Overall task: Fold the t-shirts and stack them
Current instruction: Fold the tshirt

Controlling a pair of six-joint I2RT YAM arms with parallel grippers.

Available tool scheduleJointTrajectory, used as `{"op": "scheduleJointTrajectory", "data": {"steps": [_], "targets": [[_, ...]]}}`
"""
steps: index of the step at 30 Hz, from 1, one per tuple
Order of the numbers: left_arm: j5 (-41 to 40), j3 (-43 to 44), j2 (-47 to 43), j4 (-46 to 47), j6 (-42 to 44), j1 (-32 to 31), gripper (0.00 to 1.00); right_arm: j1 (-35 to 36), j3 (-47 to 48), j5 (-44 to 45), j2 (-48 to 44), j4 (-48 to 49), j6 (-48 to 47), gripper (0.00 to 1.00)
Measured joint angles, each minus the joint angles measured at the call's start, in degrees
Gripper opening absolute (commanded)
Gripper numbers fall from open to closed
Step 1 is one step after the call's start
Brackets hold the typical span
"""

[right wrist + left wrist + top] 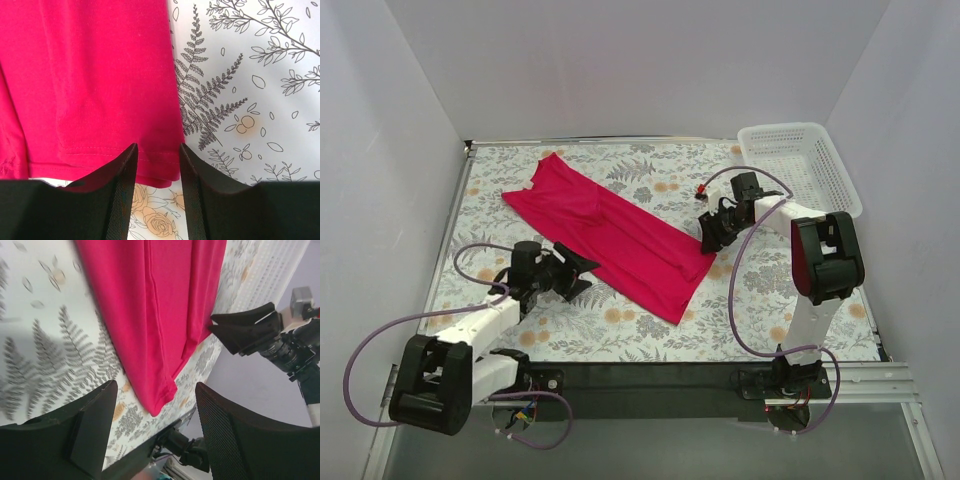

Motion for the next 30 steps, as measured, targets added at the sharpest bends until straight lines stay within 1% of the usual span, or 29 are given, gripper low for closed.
{"op": "scheduleJointTrajectory", "data": {"steps": [3, 5, 7, 10, 13, 17, 20, 21, 23, 27, 28, 29, 30], "targets": [[-3.56, -0.46, 0.76, 0.96, -4.59, -7.63, 0.59, -0.35, -0.61, -0.55, -0.15, 0.85, 0.33, 0.38], [-6.45, -0.42, 2.56, 2.08, -6.62, -13.40, 0.58, -0.42, -1.03, -1.03, -0.42, 1.42, 0.50, 0.41], [-9.16, 0.11, 5.33, 2.62, -7.96, -19.21, 0.58, -0.44, -1.66, -1.22, -0.96, 1.68, 0.46, 0.45], [-13.86, 2.14, 11.17, 3.39, -9.14, -28.30, 0.57, -0.83, -2.62, -1.01, -2.93, 1.07, 0.44, 0.47], [-17.07, 5.88, 16.72, 5.20, -10.01, -35.17, 0.54, -2.69, -2.99, -1.64, -6.69, -0.04, 0.72, 0.48], [-21.16, 10.12, 22.56, 7.58, -10.80, -42.07, 0.48, -5.88, -3.34, -3.82, -13.62, 0.04, 1.01, 0.48], [-24.04, 11.91, 25.03, 8.33, -11.13, -45.70, 0.41, -7.69, -3.39, -6.32, -16.83, 0.15, 1.22, 0.48], [-24.70, 12.44, 25.77, 8.52, -11.30, -46.62, 0.34, -8.17, -3.45, -7.10, -17.35, 0.15, 1.29, 0.48], [-26.21, 13.42, 27.26, 8.50, -11.58, -48.28, 0.28, -9.03, -3.72, -8.57, -17.68, 0.11, 1.38, 0.48], [-27.98, 13.90, 28.26, 8.02, -11.82, -50.18, 0.09, -9.90, -5.09, -10.84, -17.70, 0.07, 1.75, 0.48], [-28.26, 13.79, 28.26, 7.76, -11.85, -50.36, 0.07, -10.05, -5.38, -11.17, -17.70, 0.00, 1.81, 0.48], [-28.52, 13.66, 28.22, 7.56, -11.87, -50.45, 0.02, -10.10, -5.49, -11.47, -17.70, -0.11, 1.95, 0.48], [-28.68, 13.57, 28.04, 7.37, -11.89, -50.47, 0.00, -10.12, -5.51, -11.74, -17.70, -0.15, 1.99, 0.48]]}}
